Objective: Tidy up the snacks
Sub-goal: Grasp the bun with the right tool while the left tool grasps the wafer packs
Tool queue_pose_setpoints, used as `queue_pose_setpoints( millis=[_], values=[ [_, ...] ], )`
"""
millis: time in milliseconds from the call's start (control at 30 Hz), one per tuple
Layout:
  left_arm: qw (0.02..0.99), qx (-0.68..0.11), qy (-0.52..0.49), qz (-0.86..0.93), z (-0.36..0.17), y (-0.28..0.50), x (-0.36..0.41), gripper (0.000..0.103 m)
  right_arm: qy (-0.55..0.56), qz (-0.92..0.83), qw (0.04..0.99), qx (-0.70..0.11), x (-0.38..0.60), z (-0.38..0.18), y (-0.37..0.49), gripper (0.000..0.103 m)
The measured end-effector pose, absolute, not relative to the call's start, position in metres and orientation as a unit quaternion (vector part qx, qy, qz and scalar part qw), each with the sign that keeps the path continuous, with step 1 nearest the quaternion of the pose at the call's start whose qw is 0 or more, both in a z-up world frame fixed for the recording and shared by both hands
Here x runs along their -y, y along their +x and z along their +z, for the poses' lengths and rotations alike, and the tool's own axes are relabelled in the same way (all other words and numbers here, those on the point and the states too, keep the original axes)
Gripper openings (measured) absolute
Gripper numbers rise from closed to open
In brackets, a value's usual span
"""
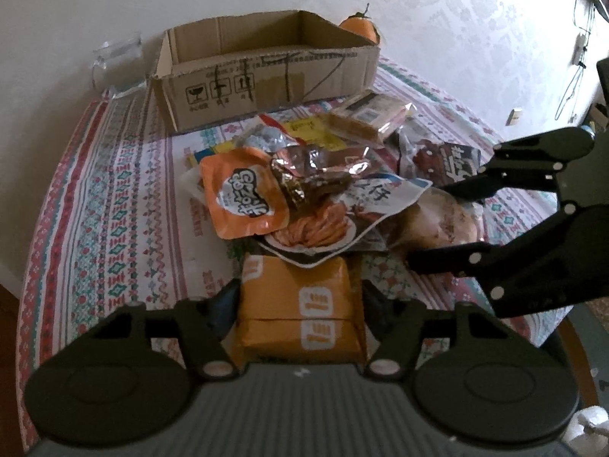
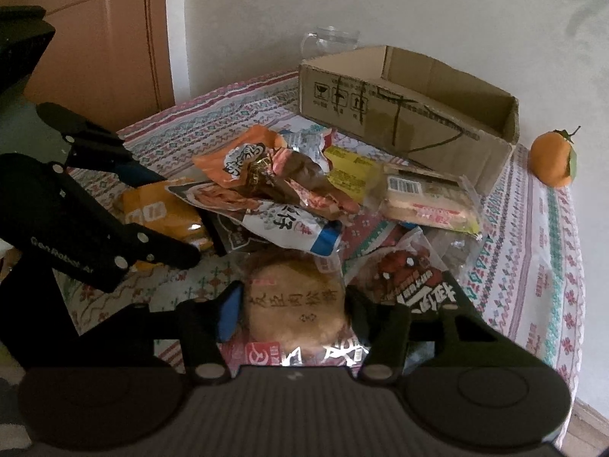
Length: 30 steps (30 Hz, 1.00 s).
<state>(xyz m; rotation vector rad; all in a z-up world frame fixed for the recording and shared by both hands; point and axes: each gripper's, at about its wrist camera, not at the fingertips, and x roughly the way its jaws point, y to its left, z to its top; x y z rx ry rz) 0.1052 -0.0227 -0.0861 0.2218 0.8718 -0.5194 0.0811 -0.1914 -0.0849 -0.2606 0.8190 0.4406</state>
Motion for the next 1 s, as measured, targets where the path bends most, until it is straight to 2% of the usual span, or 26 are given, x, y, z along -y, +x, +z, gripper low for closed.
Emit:
queue_pose_setpoints(
  millis=[467,767,1000],
  values=[
    [0.869,-0.418,0.104,-0.243,-0.071,0.088,0.008,0.061,-0.123,0.177,0.891,-0.401,0.198,-0.072,0.061,0.062],
    [0.871,-0.407,0.105,-0.255,-0.038,0.082,0.002,0.061,-0.120,0.163,0.901,-0.384,0.209,-0.041,0.058,0.062],
    [0.879,-0.389,0.097,-0.257,-0.014,0.102,0.003,0.061,-0.112,0.160,0.914,-0.355,0.217,-0.010,0.091,0.062]
  ],
)
